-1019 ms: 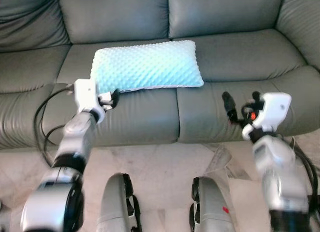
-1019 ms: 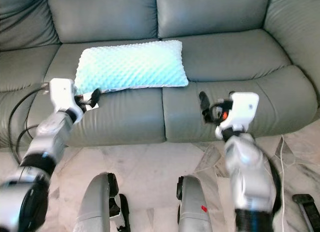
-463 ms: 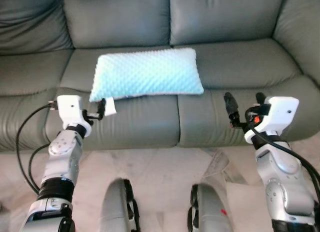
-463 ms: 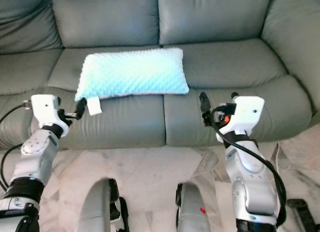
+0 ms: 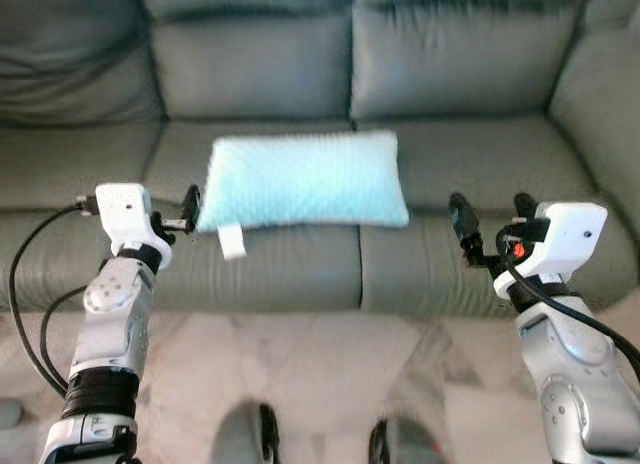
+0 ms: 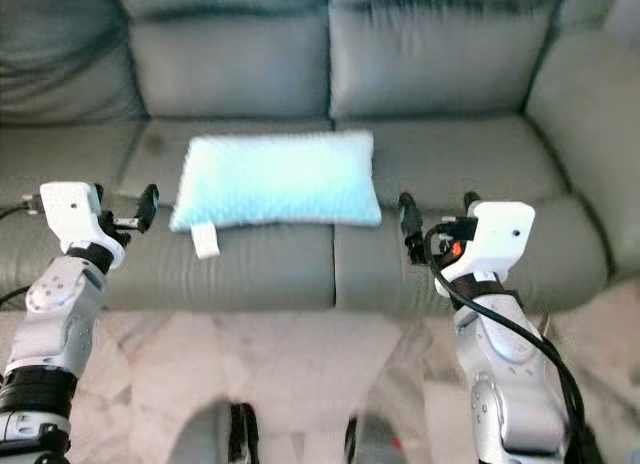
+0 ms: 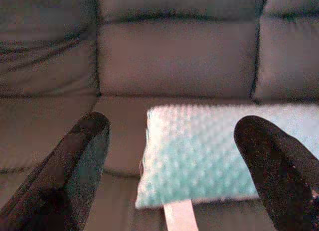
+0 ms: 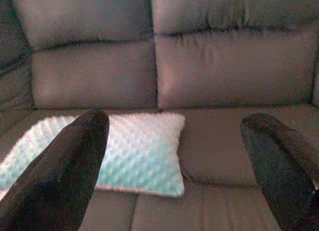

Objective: Move the pillow to the sofa

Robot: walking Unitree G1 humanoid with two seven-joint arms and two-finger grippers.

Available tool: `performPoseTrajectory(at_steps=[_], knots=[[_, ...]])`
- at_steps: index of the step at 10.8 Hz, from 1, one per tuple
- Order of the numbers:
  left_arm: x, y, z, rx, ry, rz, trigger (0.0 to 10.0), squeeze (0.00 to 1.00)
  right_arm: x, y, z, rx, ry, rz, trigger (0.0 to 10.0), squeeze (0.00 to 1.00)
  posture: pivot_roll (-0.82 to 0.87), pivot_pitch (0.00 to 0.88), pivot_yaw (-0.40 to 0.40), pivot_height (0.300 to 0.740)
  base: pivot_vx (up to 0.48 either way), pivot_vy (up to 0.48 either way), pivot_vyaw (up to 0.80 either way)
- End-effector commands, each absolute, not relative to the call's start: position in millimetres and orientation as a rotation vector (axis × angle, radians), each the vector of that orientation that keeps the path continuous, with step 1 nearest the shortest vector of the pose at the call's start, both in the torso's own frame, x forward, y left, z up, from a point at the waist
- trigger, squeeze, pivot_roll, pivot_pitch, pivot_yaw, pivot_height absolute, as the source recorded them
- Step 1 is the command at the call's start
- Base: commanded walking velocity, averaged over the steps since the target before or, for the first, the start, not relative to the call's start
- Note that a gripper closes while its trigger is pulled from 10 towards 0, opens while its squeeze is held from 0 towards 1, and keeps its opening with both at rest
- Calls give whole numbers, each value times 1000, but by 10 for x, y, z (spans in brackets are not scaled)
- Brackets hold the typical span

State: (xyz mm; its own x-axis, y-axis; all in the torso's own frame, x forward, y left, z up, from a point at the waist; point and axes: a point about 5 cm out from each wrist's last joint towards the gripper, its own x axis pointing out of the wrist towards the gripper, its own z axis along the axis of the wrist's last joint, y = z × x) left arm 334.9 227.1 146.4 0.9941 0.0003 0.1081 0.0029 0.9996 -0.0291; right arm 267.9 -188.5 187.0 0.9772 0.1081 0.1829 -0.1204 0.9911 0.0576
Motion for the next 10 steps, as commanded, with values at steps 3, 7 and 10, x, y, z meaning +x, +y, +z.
performPoseTrajectory(at_steps=[3, 7, 10], knots=[[3281, 2339, 1441, -29, -86, 36, 10000, 0, 2649, -1859, 1904, 78, -176, 119, 10000, 0, -186, 151, 21, 740, 0, 0, 0], [3234, 2340, 1433, -37, -78, 41, 10000, 0, 2653, -1831, 1923, 83, -170, 108, 10000, 0, -179, 155, 22, 740, 0, 0, 0], [3244, 2289, 1441, -40, -74, 22, 10000, 0, 2660, -1792, 1945, 92, -179, 117, 10000, 0, -177, 158, 22, 740, 0, 0, 429]])
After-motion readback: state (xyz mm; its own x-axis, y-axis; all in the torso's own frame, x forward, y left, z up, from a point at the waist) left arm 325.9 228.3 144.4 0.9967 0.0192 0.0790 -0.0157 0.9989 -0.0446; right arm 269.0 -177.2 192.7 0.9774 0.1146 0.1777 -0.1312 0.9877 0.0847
